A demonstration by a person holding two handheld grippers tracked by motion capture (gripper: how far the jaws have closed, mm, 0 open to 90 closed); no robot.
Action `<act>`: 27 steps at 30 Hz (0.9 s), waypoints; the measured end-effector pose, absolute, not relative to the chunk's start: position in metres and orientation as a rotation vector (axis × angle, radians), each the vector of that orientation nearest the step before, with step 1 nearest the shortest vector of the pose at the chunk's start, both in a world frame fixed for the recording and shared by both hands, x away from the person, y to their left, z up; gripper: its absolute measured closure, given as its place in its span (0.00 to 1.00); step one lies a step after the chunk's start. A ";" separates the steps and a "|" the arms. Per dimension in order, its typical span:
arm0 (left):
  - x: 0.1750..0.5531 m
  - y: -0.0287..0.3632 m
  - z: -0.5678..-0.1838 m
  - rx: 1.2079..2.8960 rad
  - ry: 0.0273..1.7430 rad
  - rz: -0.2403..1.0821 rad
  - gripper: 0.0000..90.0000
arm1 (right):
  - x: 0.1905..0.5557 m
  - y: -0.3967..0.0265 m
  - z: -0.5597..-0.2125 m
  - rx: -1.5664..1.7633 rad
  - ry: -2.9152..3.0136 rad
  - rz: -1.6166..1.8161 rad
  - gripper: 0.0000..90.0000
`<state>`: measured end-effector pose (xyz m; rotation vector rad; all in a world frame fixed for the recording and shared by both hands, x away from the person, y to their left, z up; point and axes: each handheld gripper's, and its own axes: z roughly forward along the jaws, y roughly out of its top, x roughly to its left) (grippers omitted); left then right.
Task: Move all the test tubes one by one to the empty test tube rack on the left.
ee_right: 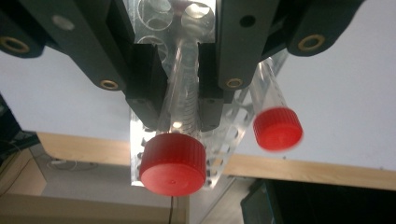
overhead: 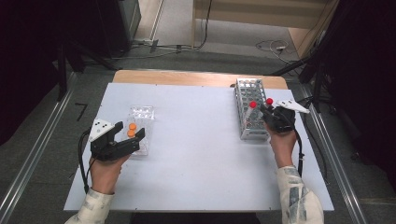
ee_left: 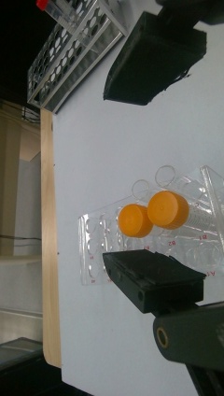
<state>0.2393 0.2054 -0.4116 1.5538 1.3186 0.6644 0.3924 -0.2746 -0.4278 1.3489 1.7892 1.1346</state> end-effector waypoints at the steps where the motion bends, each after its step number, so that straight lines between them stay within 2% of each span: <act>1: 0.239 0.205 -0.412 1.556 1.318 0.663 0.21 | 0.390 -0.275 -0.424 1.342 1.781 1.146 0.79; 10: 0.239 0.204 -0.411 1.558 1.315 0.665 0.21 | 0.370 -0.277 -0.395 1.283 1.732 1.206 0.79; 19: 0.236 0.203 -0.409 1.557 1.307 0.670 0.21 | 0.349 -0.276 -0.391 1.274 1.790 1.219 0.79; 27: 0.233 0.197 -0.406 1.568 1.286 0.662 0.21 | 0.326 -0.255 -0.393 1.205 1.919 1.243 0.79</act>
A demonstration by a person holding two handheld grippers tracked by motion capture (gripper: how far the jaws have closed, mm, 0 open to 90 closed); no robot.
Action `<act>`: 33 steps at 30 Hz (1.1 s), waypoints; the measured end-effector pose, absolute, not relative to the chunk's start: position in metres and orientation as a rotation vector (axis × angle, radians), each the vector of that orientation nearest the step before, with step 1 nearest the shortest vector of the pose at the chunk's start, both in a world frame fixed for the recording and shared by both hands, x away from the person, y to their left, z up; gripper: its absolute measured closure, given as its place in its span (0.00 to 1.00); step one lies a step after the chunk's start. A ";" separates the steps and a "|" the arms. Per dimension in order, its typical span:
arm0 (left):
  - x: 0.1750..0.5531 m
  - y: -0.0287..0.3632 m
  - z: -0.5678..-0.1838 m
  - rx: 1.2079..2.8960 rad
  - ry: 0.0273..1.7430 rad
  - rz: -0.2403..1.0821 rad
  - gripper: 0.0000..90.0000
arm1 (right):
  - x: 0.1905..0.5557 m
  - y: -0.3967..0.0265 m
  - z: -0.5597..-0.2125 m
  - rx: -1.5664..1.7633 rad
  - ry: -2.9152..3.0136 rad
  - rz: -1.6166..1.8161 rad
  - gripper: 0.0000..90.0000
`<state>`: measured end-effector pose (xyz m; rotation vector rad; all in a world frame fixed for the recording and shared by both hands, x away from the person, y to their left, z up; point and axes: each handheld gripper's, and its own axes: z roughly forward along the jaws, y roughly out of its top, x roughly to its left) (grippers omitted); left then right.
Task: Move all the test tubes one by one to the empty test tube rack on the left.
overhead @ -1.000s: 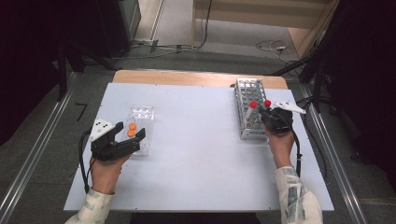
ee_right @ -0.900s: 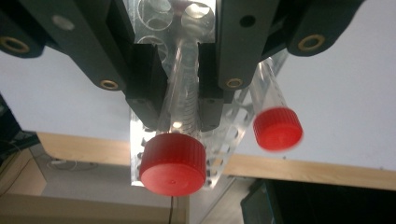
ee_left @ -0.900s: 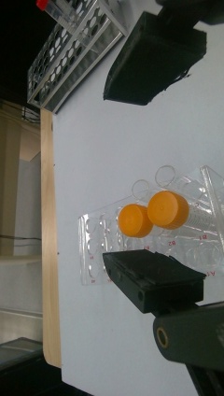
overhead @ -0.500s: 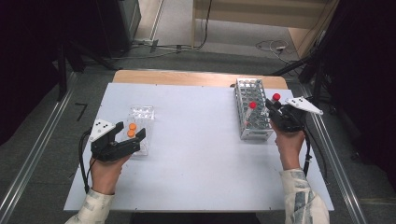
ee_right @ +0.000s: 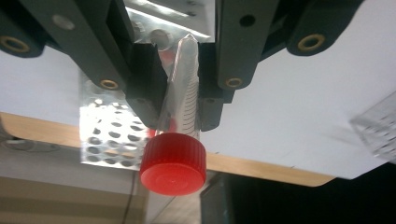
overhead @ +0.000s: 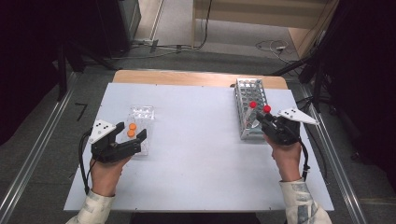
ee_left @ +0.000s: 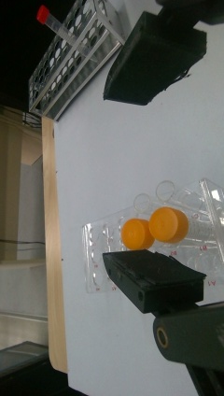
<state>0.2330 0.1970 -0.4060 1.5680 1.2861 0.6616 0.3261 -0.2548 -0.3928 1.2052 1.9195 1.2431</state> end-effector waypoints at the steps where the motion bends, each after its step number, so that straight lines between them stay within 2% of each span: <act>1: 0.233 0.195 -0.406 1.574 1.281 0.660 0.21 | 0.324 -0.251 -0.393 1.193 1.936 1.251 0.79; 24: 0.224 0.124 -0.408 1.694 1.077 0.525 0.24 | 0.286 -0.121 -0.434 0.880 2.332 1.337 0.79; 30: 0.226 0.103 -0.409 1.718 0.992 0.466 0.38 | 0.277 -0.099 -0.440 0.793 2.389 1.329 0.79; 33: 0.228 0.099 -0.411 1.725 0.958 0.446 0.51 | 0.273 -0.092 -0.440 0.772 2.402 1.339 0.79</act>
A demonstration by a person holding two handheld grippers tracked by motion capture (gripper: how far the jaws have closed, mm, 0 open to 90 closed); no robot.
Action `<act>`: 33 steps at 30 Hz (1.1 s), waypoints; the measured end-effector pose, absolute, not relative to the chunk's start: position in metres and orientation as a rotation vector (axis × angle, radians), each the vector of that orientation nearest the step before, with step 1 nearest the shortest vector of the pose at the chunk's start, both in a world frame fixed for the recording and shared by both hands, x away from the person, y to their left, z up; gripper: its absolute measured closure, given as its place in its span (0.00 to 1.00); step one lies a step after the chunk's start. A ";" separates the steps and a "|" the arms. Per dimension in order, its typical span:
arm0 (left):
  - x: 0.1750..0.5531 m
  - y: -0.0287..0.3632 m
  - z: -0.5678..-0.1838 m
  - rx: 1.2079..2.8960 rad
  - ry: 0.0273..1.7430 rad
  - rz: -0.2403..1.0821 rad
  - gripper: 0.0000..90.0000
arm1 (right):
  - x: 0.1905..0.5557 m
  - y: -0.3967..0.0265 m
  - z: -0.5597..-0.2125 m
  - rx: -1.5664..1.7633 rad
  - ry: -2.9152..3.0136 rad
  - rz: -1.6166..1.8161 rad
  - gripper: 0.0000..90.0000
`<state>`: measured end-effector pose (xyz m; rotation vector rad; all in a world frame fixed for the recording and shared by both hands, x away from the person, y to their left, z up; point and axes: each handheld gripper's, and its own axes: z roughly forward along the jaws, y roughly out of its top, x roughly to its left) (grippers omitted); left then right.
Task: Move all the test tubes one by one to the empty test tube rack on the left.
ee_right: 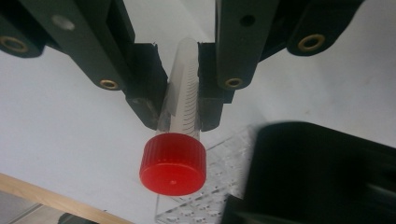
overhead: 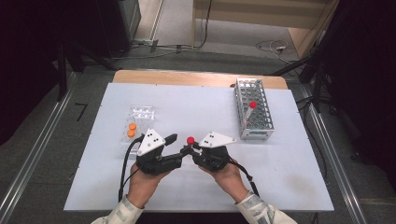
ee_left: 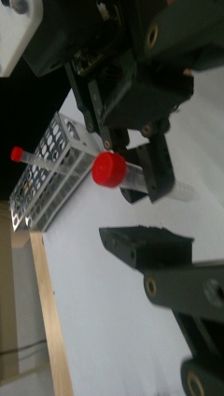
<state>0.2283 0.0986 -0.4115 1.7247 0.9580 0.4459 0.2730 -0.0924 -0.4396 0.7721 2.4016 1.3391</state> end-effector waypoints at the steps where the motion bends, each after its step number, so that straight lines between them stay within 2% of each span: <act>1: 0.229 0.097 -0.413 1.728 0.954 0.446 0.53 | 0.272 -0.091 -0.439 0.771 2.406 1.343 0.79; 12: 0.232 0.095 -0.416 1.752 0.944 0.470 0.76 | 0.263 -0.081 -0.438 0.722 2.431 1.367 0.79; 15: 0.232 0.095 -0.415 1.758 0.939 0.472 0.77 | 0.263 -0.081 -0.438 0.726 2.436 1.368 0.79; 16: 0.231 0.096 -0.415 1.758 0.937 0.471 0.78 | 0.263 -0.081 -0.438 0.727 2.439 1.370 0.77; 23: 0.225 0.111 -0.404 1.726 0.937 0.476 0.78 | 0.264 -0.087 -0.436 0.696 2.496 1.368 0.42; 33: 0.212 0.146 -0.389 1.711 0.967 0.476 0.78 | 0.275 -0.113 -0.440 0.744 2.468 1.325 0.38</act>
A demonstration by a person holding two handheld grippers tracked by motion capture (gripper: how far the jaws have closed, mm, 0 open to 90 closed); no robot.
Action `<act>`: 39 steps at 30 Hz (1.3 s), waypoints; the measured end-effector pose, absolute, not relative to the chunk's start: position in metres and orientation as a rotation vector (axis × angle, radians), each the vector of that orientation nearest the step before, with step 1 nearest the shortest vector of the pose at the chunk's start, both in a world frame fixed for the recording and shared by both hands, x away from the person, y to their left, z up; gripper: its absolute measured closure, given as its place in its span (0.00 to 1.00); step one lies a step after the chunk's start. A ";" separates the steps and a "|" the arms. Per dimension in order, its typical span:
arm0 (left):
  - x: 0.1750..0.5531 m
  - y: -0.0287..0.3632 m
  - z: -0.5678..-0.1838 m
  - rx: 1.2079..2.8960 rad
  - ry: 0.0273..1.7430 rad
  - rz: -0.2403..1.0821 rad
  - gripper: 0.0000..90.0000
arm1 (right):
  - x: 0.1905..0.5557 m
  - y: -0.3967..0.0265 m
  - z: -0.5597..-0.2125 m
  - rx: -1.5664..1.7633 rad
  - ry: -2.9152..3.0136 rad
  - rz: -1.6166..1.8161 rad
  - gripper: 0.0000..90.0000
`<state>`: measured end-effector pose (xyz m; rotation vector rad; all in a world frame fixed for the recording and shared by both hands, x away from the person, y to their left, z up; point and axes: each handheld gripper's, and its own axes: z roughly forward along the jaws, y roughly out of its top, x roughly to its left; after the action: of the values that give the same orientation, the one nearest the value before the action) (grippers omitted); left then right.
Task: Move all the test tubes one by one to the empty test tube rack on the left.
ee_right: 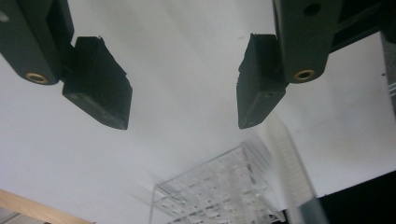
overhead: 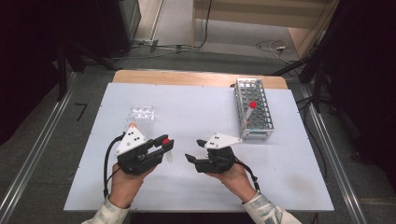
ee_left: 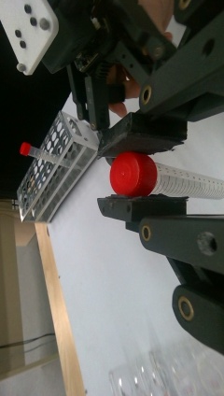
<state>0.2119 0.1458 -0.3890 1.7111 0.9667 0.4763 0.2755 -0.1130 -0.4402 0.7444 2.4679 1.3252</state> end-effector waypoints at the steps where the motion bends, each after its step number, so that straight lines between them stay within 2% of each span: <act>1: 0.210 0.151 -0.387 1.706 0.971 0.484 0.78 | 0.277 -0.116 -0.440 0.751 2.467 1.320 0.38; 10: 0.198 0.198 -0.367 1.650 1.049 0.573 0.78 | 0.284 -0.138 -0.434 0.816 2.403 1.323 0.38; 21: 0.210 0.237 -0.368 1.567 1.189 0.704 0.78 | 0.291 -0.152 -0.429 0.861 2.356 1.337 0.38; 26: 0.223 0.243 -0.373 1.539 1.238 0.777 0.78 | 0.291 -0.154 -0.429 0.873 2.345 1.341 0.38; 39: 0.253 0.237 -0.387 1.502 1.272 0.838 0.78 | 0.292 -0.155 -0.428 0.883 2.338 1.339 0.38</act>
<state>0.2534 0.2374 -0.3866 1.5019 1.2718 0.8378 0.2923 -0.1548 -0.4284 0.8830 2.3380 1.3387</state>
